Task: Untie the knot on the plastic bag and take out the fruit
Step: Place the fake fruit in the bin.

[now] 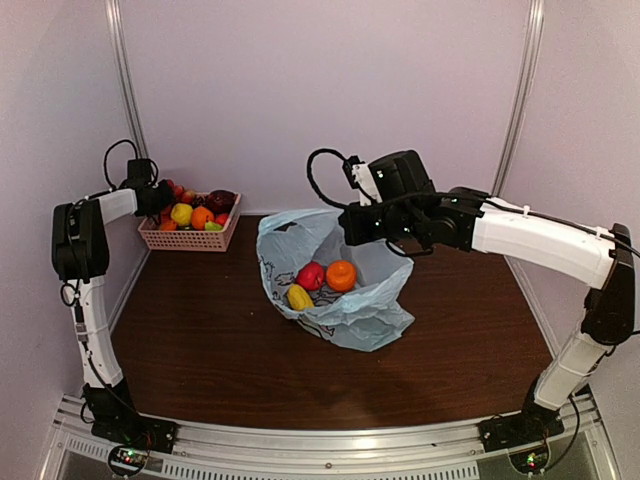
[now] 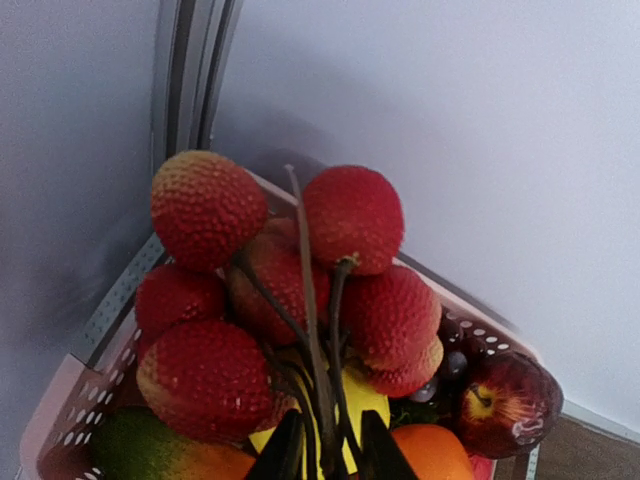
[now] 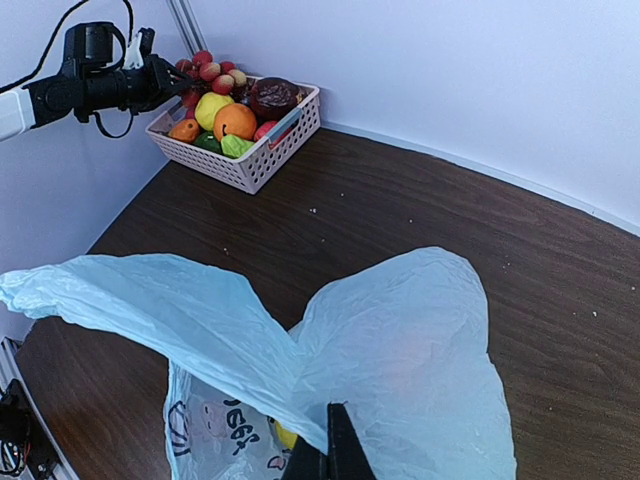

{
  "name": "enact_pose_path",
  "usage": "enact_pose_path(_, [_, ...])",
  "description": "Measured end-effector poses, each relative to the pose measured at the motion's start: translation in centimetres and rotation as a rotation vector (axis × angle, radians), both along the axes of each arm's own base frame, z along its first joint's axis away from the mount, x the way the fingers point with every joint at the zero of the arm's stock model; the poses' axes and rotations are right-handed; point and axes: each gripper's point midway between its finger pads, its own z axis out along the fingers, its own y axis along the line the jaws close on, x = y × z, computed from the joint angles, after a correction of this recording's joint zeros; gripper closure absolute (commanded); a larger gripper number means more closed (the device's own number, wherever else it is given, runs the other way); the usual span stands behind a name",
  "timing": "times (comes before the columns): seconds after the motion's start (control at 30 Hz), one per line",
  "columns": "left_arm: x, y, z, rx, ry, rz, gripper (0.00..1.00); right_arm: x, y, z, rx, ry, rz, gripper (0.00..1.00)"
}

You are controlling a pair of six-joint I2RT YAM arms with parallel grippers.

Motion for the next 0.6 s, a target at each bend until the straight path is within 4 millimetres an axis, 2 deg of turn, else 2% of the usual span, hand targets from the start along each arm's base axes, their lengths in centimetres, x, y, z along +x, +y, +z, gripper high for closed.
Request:
enact_pose_path(0.13, [-0.5, 0.0, -1.1, -0.005, 0.034, 0.005, 0.64, 0.0, 0.0, 0.0, -0.001, 0.0, 0.0, 1.0])
enact_pose_path(0.23, [-0.6, 0.1, -1.2, -0.002, 0.039, 0.01, 0.53, 0.0, 0.0, 0.0, -0.001, 0.0, 0.0, 1.0])
enact_pose_path(0.4, [-1.1, 0.3, -0.1, 0.012, 0.031, 0.022, 0.42, 0.0, 0.0, -0.2, -0.003, 0.003, 0.0, 1.0])
enact_pose_path(0.6, [-2.3, 0.7, 1.5, 0.035, 0.017, 0.042, 0.19, 0.0, 0.0, -0.4, -0.004, 0.003, 0.001, 1.0])
